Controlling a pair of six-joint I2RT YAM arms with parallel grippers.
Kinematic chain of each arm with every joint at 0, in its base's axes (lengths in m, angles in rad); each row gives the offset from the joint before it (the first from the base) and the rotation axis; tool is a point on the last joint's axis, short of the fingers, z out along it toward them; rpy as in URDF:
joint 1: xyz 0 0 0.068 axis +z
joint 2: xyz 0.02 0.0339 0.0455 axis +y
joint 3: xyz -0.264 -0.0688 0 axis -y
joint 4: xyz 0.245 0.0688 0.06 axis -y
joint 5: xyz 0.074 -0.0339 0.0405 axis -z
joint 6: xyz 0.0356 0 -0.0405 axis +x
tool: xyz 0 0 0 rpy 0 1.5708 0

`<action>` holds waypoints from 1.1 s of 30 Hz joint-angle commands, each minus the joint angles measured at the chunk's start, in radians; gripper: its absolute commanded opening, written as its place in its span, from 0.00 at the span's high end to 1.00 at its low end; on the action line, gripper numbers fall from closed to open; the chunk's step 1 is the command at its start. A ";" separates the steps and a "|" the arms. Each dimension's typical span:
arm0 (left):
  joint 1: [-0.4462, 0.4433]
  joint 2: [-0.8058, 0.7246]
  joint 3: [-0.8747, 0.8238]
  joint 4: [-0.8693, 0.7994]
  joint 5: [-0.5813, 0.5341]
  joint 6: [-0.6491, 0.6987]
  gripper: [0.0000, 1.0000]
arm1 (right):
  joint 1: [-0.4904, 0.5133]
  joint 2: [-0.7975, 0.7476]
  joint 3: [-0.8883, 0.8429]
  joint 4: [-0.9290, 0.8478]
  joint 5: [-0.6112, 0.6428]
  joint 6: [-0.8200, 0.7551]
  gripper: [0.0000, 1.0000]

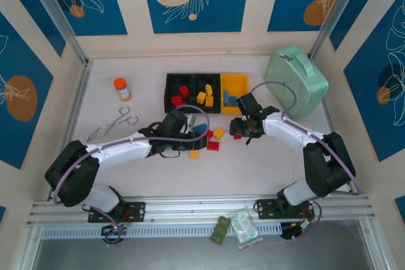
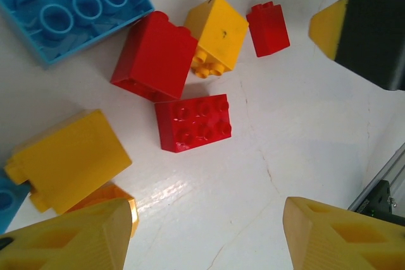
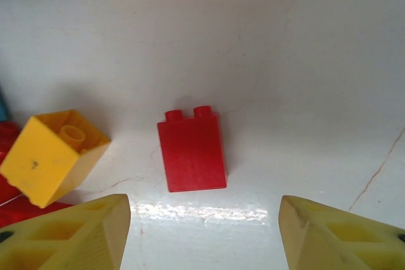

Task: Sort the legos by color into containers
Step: Pick up the lego from the center of the table.

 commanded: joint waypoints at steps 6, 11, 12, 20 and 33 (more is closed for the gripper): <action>-0.012 0.021 0.029 -0.012 0.001 0.017 0.36 | -0.022 0.139 0.027 0.067 -0.090 -0.042 0.37; -0.012 0.015 0.018 -0.021 -0.008 0.017 0.36 | -0.020 0.206 0.046 0.074 -0.077 -0.046 0.43; -0.011 0.015 0.016 -0.019 -0.010 0.015 0.36 | -0.019 0.216 0.049 0.073 -0.072 -0.048 0.47; -0.011 0.017 0.000 -0.009 -0.013 0.006 0.36 | 0.015 0.207 0.069 0.026 -0.011 -0.061 0.67; 0.054 -0.139 -0.171 0.020 -0.089 -0.111 0.36 | 0.098 0.084 0.249 -0.087 -0.048 -0.047 0.69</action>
